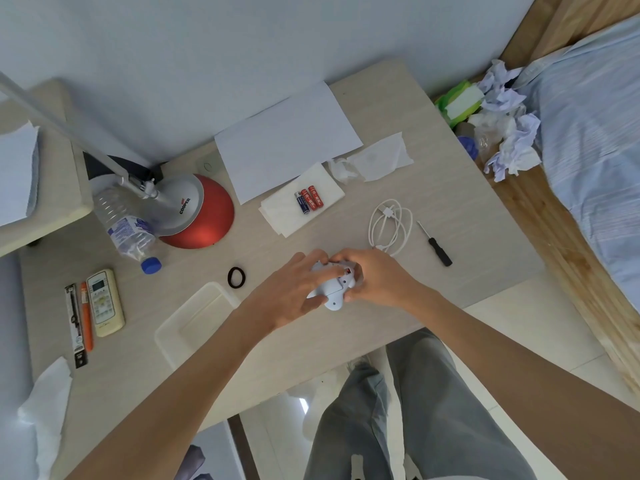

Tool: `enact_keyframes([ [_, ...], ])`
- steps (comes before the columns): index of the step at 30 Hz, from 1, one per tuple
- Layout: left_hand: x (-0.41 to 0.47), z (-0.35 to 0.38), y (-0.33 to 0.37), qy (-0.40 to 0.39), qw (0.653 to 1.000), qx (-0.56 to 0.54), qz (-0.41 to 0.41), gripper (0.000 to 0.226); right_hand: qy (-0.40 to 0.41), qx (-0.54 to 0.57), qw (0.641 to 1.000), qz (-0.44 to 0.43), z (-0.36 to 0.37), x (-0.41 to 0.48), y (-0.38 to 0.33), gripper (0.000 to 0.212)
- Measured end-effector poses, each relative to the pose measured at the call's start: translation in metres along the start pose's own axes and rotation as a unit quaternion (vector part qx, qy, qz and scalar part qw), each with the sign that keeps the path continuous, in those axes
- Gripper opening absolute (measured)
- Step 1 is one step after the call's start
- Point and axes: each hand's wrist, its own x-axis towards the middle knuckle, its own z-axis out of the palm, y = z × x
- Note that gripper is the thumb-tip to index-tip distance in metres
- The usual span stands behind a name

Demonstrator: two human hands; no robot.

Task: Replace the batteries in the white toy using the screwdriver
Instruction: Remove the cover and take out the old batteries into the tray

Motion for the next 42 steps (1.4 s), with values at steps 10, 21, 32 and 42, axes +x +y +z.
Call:
enact_keyframes([
  [10,-0.021,0.022,0.013,0.108,0.994,-0.015,-0.032,0.048,0.016,-0.011,1.000,0.011,-0.001,-0.005,-0.002,0.064],
  [21,-0.048,0.024,0.036,0.181,0.980,-0.012,-0.080,0.054,0.021,-0.041,0.999,0.007,0.002,-0.006,-0.005,0.070],
  [32,-0.128,0.046,0.064,0.190,0.971,0.012,-0.142,0.059,0.018,-0.056,0.998,0.011,-0.001,-0.008,-0.005,0.069],
  [42,-0.149,0.125,0.049,0.084,0.977,0.004,-0.198,0.103,0.006,-0.058,0.998,0.009,-0.004,-0.006,-0.001,0.071],
])
